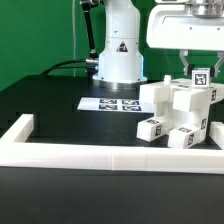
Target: Assemble chair
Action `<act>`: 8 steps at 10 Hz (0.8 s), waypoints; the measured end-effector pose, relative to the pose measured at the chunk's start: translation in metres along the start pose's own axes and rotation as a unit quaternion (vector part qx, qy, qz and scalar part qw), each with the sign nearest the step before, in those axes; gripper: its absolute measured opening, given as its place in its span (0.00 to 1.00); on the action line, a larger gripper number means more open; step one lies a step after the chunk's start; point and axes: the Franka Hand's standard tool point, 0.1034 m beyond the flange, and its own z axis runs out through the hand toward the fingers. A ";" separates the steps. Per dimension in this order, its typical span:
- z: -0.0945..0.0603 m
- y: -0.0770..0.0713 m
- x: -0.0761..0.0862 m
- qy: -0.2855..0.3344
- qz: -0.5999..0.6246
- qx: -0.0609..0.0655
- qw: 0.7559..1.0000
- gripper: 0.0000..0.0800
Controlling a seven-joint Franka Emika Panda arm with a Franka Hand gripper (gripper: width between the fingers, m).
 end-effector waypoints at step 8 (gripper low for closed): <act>0.002 0.002 0.000 -0.005 0.306 0.002 0.952 0.36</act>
Offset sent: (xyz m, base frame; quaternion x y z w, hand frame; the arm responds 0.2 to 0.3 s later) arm -0.0013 -0.0081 -0.0073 -0.0091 -0.0144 0.2207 0.9752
